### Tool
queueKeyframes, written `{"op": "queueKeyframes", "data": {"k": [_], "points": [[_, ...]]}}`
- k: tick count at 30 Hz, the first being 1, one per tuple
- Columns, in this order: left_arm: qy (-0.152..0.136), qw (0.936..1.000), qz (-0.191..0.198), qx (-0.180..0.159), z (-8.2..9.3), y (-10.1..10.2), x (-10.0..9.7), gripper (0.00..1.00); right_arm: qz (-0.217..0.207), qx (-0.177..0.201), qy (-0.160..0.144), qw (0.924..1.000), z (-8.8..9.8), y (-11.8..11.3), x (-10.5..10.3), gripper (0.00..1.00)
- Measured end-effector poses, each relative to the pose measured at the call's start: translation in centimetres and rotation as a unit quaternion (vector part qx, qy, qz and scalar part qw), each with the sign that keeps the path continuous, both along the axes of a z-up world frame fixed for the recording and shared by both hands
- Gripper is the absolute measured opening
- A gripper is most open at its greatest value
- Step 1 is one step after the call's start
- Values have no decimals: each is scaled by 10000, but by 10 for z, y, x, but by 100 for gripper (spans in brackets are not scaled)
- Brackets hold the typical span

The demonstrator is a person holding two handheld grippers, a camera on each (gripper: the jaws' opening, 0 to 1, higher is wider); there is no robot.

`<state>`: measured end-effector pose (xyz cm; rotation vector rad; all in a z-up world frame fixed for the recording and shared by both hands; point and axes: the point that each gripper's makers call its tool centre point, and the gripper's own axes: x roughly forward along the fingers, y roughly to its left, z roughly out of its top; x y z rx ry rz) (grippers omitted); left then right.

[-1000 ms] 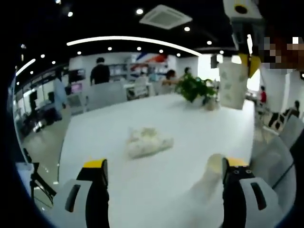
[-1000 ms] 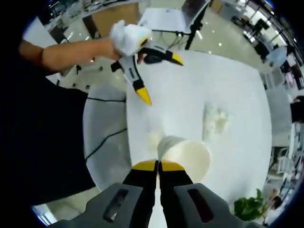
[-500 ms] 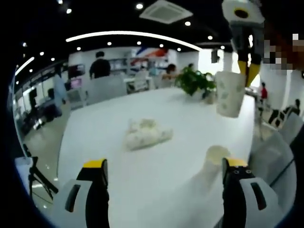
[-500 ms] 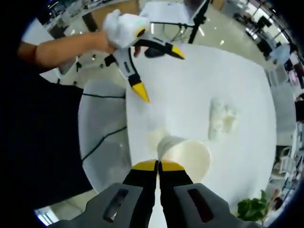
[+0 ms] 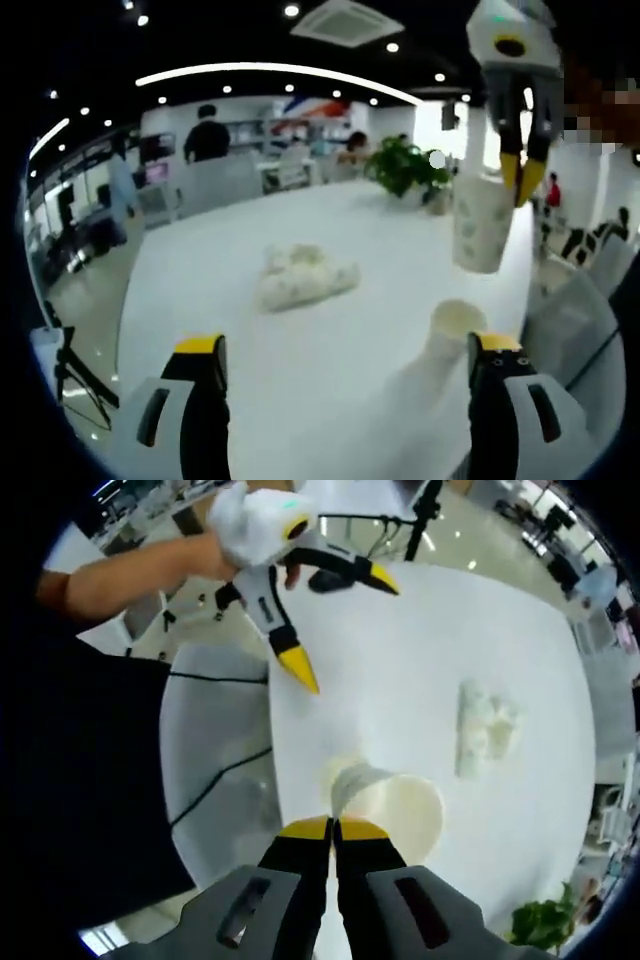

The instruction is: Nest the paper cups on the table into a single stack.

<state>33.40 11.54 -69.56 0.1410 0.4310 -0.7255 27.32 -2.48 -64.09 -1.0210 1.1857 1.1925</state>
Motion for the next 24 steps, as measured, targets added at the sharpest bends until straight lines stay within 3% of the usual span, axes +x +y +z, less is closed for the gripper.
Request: {"op": "queueKeyframes", "data": {"k": [24], "points": [[112,9999,33,28,-9,3,0,98,-118,-93,201,9997,-43,1,-6,0]]}}
